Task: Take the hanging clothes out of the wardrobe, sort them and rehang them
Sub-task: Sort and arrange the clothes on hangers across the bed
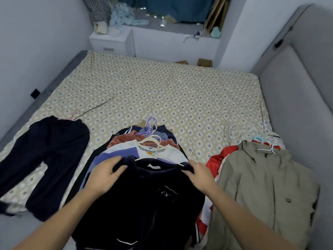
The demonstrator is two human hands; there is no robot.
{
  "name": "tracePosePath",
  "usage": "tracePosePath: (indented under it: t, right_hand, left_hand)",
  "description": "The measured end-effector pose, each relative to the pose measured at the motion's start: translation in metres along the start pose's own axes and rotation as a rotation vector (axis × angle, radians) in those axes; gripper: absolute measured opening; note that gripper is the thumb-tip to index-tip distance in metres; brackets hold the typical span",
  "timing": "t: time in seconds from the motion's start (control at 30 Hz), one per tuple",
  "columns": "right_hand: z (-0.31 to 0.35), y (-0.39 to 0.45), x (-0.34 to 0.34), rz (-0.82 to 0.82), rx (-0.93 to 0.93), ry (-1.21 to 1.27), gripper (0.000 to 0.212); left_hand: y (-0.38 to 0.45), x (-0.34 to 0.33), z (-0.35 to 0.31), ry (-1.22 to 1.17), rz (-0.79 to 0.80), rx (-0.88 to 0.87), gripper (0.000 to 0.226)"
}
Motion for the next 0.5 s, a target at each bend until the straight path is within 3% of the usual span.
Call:
tracePosePath:
  t: [0.1,0.27,0.43,0.5]
  right_hand:
    - [0.010,-0.052,0.029,-0.029,0.084,0.029,0.043]
    - [0.020,-0.156,0.068,-0.098,0.159,0.089,0.049]
    - [0.020,-0.258,0.109,-0.212,0.143,0.189,0.024]
    - [0.011,-0.293,0.121,-0.283,0.107,0.199,0.025]
  left_hand:
    - [-0.057,0.028,-0.028,0.023,-0.008,0.004,0.045]
    - [-0.150,0.054,-0.075,0.035,-0.072,-0.029,0.034]
    - [-0.216,0.052,-0.122,-0.005,-0.055,-0.114,0.034]
    - [-0.234,0.046,-0.140,-0.033,-0.055,-0.153,0.034]
Point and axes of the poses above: each hand's wrist, its own y-axis towards the middle knuckle, its own x-axis out of the back of the hand, z = x × y, the point moved 9 cm from there along y, towards the middle knuckle
